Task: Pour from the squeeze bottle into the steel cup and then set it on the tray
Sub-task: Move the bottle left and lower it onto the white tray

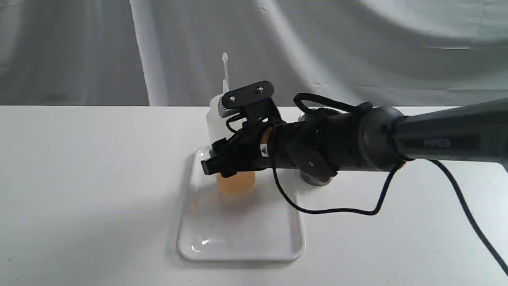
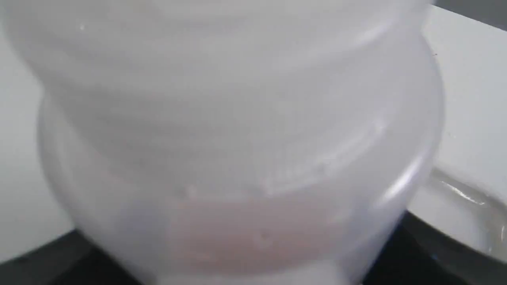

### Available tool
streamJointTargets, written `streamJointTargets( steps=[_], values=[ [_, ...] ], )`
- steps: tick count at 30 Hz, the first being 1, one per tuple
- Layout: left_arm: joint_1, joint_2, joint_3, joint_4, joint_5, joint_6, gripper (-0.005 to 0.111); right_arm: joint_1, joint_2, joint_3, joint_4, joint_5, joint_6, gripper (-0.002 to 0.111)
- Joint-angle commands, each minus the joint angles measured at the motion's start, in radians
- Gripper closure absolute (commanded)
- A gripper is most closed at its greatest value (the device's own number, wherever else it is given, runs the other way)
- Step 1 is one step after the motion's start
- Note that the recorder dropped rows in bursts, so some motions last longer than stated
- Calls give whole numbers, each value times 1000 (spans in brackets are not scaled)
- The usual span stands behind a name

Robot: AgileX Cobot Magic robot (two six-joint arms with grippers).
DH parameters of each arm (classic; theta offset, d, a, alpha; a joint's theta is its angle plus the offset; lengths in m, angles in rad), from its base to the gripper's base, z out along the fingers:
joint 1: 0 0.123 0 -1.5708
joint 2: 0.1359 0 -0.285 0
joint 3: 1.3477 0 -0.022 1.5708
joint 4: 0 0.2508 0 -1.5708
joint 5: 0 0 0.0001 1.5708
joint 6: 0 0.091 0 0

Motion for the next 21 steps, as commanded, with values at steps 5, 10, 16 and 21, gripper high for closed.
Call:
streamJointTargets(
  steps=[5, 10, 16, 21],
  values=[
    [-3, -5, 4, 1, -7, -2, 98, 11, -11, 2, 4, -8, 3, 64],
    [-3, -5, 4, 1, -7, -2, 98, 14, -11, 2, 5, 23, 3, 64],
    [-3, -5, 4, 1, -7, -2, 98, 14, -11, 2, 5, 38, 5, 64],
    [-3, -5, 4, 1, -7, -2, 98, 14, -11, 2, 3, 38, 5, 64]
  ],
)
